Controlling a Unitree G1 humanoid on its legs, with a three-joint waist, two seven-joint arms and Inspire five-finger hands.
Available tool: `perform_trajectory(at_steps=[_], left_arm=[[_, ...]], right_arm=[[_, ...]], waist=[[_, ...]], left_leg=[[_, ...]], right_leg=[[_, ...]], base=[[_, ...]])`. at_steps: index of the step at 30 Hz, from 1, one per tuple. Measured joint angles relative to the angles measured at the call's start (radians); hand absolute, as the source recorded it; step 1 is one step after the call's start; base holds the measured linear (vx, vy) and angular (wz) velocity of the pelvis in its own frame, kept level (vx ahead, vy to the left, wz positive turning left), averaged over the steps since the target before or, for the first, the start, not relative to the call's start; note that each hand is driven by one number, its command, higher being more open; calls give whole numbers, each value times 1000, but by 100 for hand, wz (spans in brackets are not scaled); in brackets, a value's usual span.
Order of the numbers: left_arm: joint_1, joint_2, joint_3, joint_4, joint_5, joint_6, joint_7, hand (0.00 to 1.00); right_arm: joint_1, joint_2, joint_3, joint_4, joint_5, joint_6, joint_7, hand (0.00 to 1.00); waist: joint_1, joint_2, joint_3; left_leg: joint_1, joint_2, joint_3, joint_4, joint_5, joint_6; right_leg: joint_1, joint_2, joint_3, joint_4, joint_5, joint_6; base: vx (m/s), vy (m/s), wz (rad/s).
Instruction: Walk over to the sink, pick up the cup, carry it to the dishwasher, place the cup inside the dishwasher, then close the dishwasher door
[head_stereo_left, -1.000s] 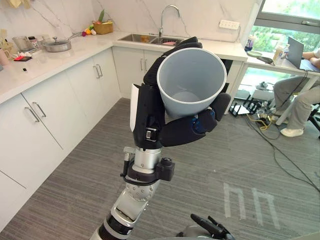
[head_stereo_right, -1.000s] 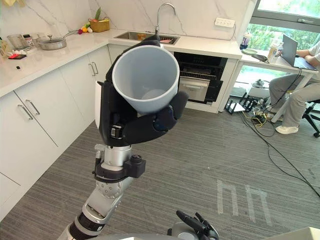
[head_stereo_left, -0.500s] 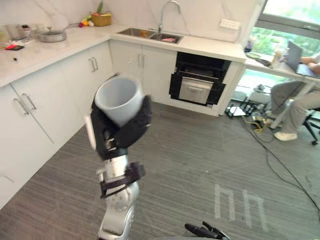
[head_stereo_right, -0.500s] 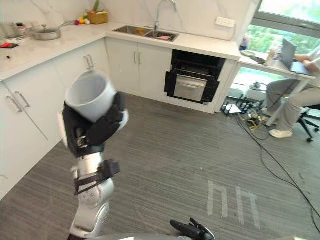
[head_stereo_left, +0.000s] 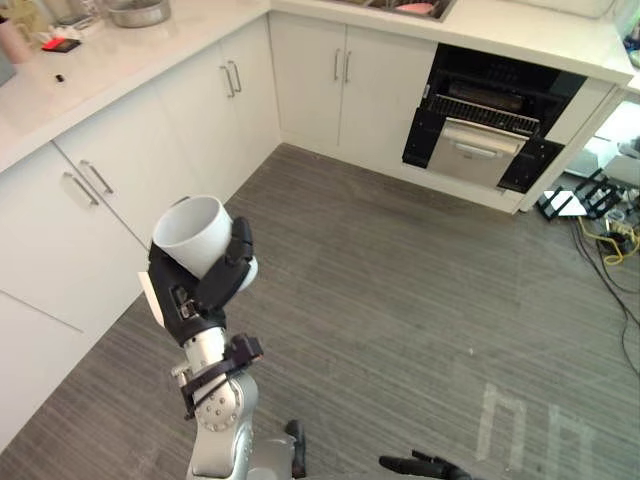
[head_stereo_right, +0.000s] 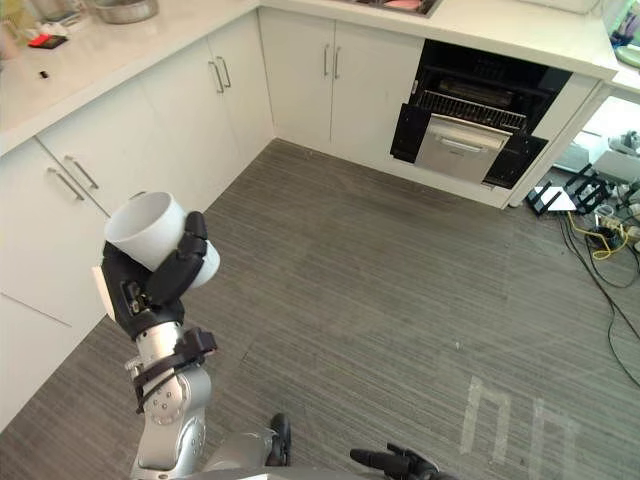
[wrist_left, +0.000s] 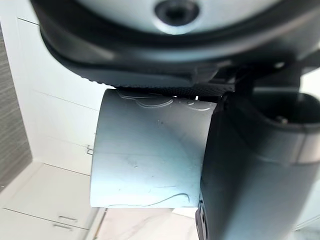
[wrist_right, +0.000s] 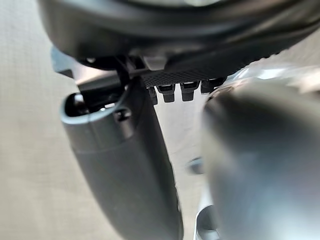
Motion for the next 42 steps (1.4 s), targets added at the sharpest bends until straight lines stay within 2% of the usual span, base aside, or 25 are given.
perform_trajectory(at_steps=[1,4,5,7,10,12,14,15,17,19,20,21,23,25,26,27,28,30,32,34,35,36,37,39,42], left_arm=[[-2,4,-23,-3,1,-4,-10,0],[-12,40,-69,-23,0,6,-33,0],[-14,49,-86,-31,3,8,-35,0],[-15,54,-134,-31,18,9,-33,0],[-36,66,-184,-27,45,15,-33,0],[-67,81,-196,-8,44,38,-38,0],[-91,78,-212,9,43,62,-40,0],[-92,78,-227,8,43,62,-48,0],[-79,78,-237,8,43,61,-65,0],[-45,72,-241,11,44,43,-68,0],[-32,51,-247,17,42,45,-67,0],[-25,51,-263,15,44,45,-69,0],[-27,42,-288,15,44,48,-76,0],[-25,30,-299,14,46,49,-92,0],[-26,31,-304,13,49,49,-104,0],[-22,31,-312,4,68,49,-109,0],[-13,31,-312,-2,70,49,-110,0],[-4,31,-284,-1,72,50,-127,0],[-9,33,-241,-2,71,47,-147,0],[-7,36,-162,-2,60,45,-173,0],[-7,38,-150,-3,59,45,-174,0],[-7,42,-132,-9,59,45,-175,0],[-4,44,-130,-11,58,45,-175,0],[17,52,-129,-25,58,44,-183,0],[23,78,-136,-29,62,43,-196,0]], right_arm=[[19,4,-21,-8,-2,-18,-4,100],[32,28,-55,-52,6,-47,-15,100],[28,41,-72,-60,23,-56,-14,100],[27,75,-73,-105,31,-80,-15,100],[23,92,-71,-158,37,-86,-9,100],[21,100,-71,-182,40,-85,-17,100],[15,100,-71,-185,48,-76,-39,100],[16,96,-70,-195,58,-67,-49,100],[21,88,-54,-207,58,-48,-62,100],[42,77,-34,-230,57,-27,-74,100],[33,58,-36,-233,54,-23,-82,100],[27,52,-31,-253,53,-9,-96,100],[31,57,-31,-271,57,11,-115,100],[49,65,-29,-304,57,23,-137,100],[74,76,-26,-345,53,22,-158,100],[94,79,-12,-382,52,20,-173,100],[105,79,-12,-395,53,13,-172,100],[109,103,-68,-323,51,-115,-99,100],[89,99,-127,-222,49,-255,-7,100],[90,50,-152,-187,54,-427,78,100],[89,36,-151,-196,54,-455,96,100],[88,10,-150,-237,55,-513,130,100],[88,6,-148,-257,55,-526,134,100],[86,13,-124,-360,52,-537,128,100],[69,64,-72,-501,0,-532,103,100]], waist=[[0,-2,-11],[-8,-33,-32],[-21,-35,-31],[-35,-23,-29],[-55,-18,-26],[-70,-3,-16],[-82,33,6],[-82,48,16],[-69,47,15],[-60,44,-1],[-57,98,-3],[-66,115,-10],[-81,115,-10],[-81,116,-9],[-82,116,-9],[-78,117,-8],[-70,117,-6],[-37,108,-2],[-26,111,-3],[-26,102,3],[-27,102,3],[-28,103,3],[-28,99,2],[-31,81,-4],[-18,27,17]], left_leg=[[20,-6,9,12,15,74],[122,-101,-7,-50,-54,93],[163,-121,-24,-98,-51,94],[283,-134,-78,-238,-25,75],[373,-127,-120,-327,-23,73],[409,-105,-124,-337,-28,71],[451,-63,-125,-329,-46,41],[481,-41,-117,-318,-71,0],[551,-29,-90,-312,-109,-59],[656,-34,-17,-267,-186,-131],[662,6,1,-243,-200,-135],[635,31,26,-163,-177,-158],[600,49,35,-35,-78,-157],[564,87,31,154,78,-169],[478,136,16,379,136,-154],[364,194,14,624,101,-114],[311,219,10,715,68,-90],[111,242,-25,812,-53,-39],[10,223,-31,698,-108,-25],[-34,124,-41,328,-138,-38],[-33,97,-57,223,-128,-48],[-36,39,-103,-1,-33,-48],[-32,24,-115,-37,24,-47],[4,-1,-109,-72,124,13],[8,1,-53,51,27,66]], right_leg=[[-14,-17,2,112,-8,1],[-168,-121,43,503,134,-52],[-235,-103,86,626,123,-50],[-384,24,96,748,2,-68],[-543,117,10,559,-114,-109],[-586,174,15,319,-103,-126],[-588,241,67,77,-3,-132],[-587,268,82,-44,83,-140],[-583,282,55,-148,195,-181],[-566,283,-21,-124,373,-289],[-569,330,-18,-84,340,-290],[-575,350,-13,-45,281,-297],[-551,370,1,-9,214,-310],[-456,406,47,-37,166,-313],[-380,432,75,-83,152,-317],[-316,464,106,-128,143,-327],[-283,476,132,-146,139,-333],[-178,493,231,-204,127,-347],[-135,485,294,-217,108,-353],[-77,446,390,-207,66,-333],[-67,438,410,-207,55,-325],[-43,421,452,-206,21,-303],[-32,414,465,-203,5,-292],[-14,386,470,-167,-47,-217],[-12,381,453,-66,-27,-170]], base=[[301,325,19],[253,205,28],[501,284,57],[418,165,59],[399,48,40],[503,19,36],[575,-3,40],[674,-36,16],[678,-57,-16],[716,-105,-54],[689,-106,-56],[639,-106,-53],[637,-118,-42],[579,-67,-52],[541,-80,-50],[476,-90,-56],[374,-75,-85],[328,-15,-110],[340,63,-97],[439,137,-117],[532,201,-117],[473,187,-82],[614,227,-86],[638,185,-53],[521,101,-25]])
